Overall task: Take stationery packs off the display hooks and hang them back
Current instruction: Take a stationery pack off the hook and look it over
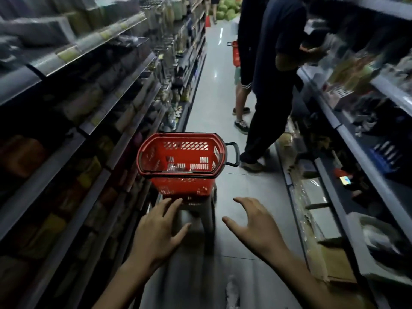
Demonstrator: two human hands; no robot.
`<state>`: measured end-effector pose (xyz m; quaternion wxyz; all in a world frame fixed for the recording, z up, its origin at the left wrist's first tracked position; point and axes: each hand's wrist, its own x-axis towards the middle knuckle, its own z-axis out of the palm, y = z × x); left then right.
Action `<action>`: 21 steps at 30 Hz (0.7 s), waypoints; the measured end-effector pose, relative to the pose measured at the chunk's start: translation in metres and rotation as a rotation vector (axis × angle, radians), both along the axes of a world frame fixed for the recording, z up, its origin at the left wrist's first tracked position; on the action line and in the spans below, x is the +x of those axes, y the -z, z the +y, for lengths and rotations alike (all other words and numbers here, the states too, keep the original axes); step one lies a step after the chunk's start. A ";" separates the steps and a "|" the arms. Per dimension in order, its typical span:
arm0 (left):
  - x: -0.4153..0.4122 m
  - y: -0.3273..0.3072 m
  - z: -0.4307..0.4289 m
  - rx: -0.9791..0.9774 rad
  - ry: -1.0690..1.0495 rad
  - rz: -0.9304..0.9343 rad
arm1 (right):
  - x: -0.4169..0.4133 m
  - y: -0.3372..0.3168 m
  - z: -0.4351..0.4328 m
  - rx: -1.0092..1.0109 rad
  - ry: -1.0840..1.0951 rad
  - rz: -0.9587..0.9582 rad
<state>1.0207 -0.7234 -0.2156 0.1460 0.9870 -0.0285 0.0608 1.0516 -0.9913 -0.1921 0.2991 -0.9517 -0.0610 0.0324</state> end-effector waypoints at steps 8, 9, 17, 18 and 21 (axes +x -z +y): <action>0.099 0.053 0.012 0.036 -0.151 0.164 | 0.132 0.049 0.016 -0.067 -0.152 0.148; 0.109 0.056 0.015 0.038 -0.165 0.179 | 0.147 0.052 0.019 -0.079 -0.174 0.155; 0.199 0.083 0.060 0.066 -0.240 0.146 | 0.265 0.079 0.067 -0.087 -0.250 0.178; 0.212 0.090 0.068 0.079 -0.233 0.147 | 0.279 0.086 0.073 -0.099 -0.241 0.180; 0.255 0.117 0.091 0.118 -0.175 0.175 | 0.314 0.105 0.091 -0.146 -0.204 0.197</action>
